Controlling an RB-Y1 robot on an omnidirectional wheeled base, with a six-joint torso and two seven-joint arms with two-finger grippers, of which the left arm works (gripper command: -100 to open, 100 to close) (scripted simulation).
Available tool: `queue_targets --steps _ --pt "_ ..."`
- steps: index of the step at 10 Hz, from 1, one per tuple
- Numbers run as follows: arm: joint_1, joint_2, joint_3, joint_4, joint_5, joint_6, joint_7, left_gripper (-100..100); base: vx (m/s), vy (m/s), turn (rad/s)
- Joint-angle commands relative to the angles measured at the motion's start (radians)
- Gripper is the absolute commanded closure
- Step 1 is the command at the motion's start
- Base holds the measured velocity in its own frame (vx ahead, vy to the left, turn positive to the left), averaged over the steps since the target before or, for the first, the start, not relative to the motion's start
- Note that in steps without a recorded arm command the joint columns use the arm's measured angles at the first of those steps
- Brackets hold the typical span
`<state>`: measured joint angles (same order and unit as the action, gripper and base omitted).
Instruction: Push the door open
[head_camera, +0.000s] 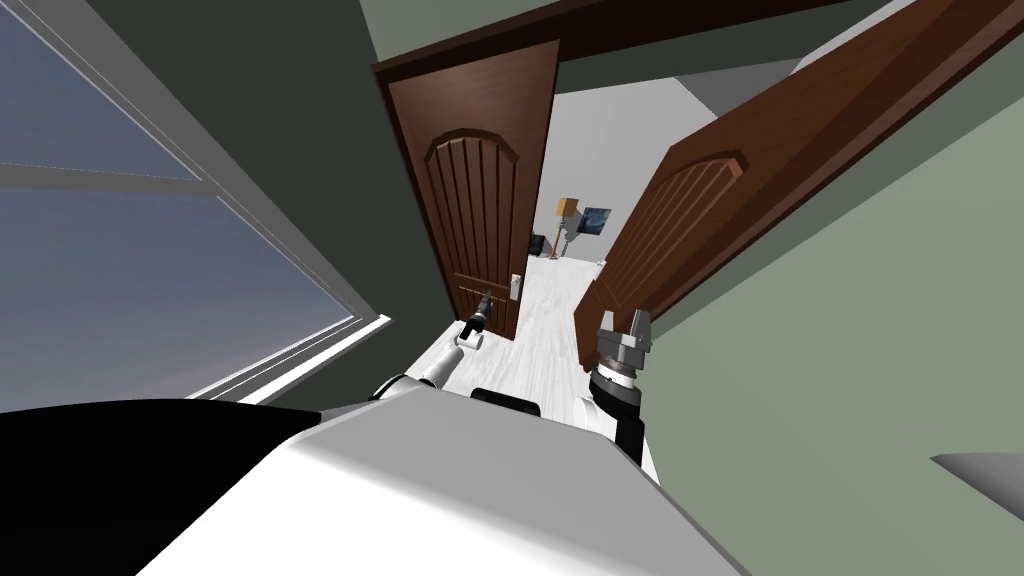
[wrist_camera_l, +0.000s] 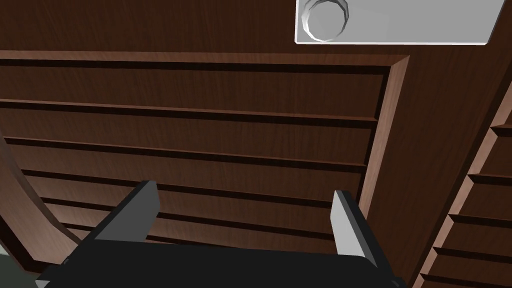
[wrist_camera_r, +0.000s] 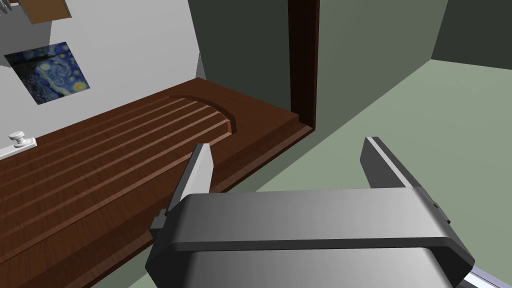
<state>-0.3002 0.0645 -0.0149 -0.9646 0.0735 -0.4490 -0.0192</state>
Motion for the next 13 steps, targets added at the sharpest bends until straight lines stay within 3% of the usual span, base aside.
queue_targets --steps 1,3,7,13 --pt "-0.024 -0.006 -0.004 0.043 0.003 0.0 -0.001 -100 0.093 -0.001 -0.038" --pt "-0.04 -0.009 -0.005 0.07 0.006 -0.002 0.0 -100 0.073 -0.006 -0.019" --pt "-0.114 -0.022 -0.013 0.192 0.016 -0.01 0.002 -100 0.082 -0.004 -0.029" --pt "-0.183 -0.038 -0.019 0.307 0.026 -0.018 0.004 -100 0.08 -0.007 -0.023"
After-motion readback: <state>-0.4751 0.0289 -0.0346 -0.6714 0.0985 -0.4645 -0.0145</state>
